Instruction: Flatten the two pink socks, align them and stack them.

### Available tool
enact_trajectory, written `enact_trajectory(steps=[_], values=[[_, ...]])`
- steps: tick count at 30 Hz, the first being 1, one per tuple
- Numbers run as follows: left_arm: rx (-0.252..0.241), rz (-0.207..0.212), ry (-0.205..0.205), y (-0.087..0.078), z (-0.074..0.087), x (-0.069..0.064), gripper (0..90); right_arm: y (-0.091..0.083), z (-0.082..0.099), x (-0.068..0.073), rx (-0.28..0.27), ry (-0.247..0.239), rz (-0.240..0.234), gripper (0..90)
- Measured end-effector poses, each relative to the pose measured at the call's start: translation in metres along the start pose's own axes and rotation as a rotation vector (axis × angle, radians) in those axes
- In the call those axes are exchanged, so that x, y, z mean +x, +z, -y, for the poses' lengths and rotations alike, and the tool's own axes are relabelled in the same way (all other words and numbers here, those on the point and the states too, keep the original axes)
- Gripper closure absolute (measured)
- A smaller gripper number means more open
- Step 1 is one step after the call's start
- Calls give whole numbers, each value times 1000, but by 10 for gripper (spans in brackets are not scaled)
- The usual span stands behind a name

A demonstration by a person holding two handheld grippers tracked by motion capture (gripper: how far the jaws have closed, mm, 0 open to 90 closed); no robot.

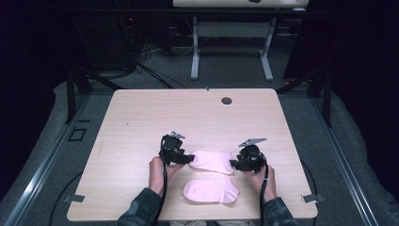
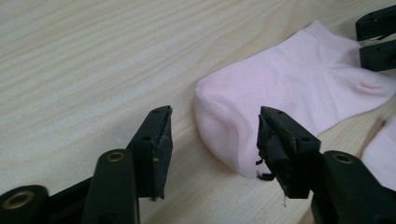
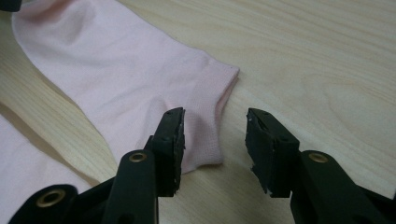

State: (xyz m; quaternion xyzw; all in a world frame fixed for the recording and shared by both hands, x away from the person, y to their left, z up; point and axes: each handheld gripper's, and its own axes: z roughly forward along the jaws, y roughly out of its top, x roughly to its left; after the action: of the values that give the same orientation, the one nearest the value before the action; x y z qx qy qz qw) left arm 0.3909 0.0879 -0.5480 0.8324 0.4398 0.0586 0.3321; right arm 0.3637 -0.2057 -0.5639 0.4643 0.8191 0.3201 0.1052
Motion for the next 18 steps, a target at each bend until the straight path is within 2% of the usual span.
enact_trajectory(steps=[1,3,5,6,8,9,12,15,18], values=[[7,-6,17,2,-1,-1,495,0,0,0,17,-4,4,572],[30,-28,31,6,-2,-3,537,1,0,0,14,-5,8,573],[53,-29,50,11,-3,-4,580,1,0,0,25,-7,5,582],[62,-50,68,12,-3,-5,598,2,0,0,27,-20,11,589],[71,-48,75,13,-4,-5,644,3,0,1,33,-23,10,600],[82,-63,88,16,-3,-6,670,4,0,2,36,-28,12,629],[96,-61,95,18,-3,-6,757,4,0,3,36,-44,19,724],[94,-71,105,19,-2,-6,839,5,1,4,25,-45,-3,811],[86,-81,114,19,0,-6,881,5,3,4,22,-53,-10,844]])
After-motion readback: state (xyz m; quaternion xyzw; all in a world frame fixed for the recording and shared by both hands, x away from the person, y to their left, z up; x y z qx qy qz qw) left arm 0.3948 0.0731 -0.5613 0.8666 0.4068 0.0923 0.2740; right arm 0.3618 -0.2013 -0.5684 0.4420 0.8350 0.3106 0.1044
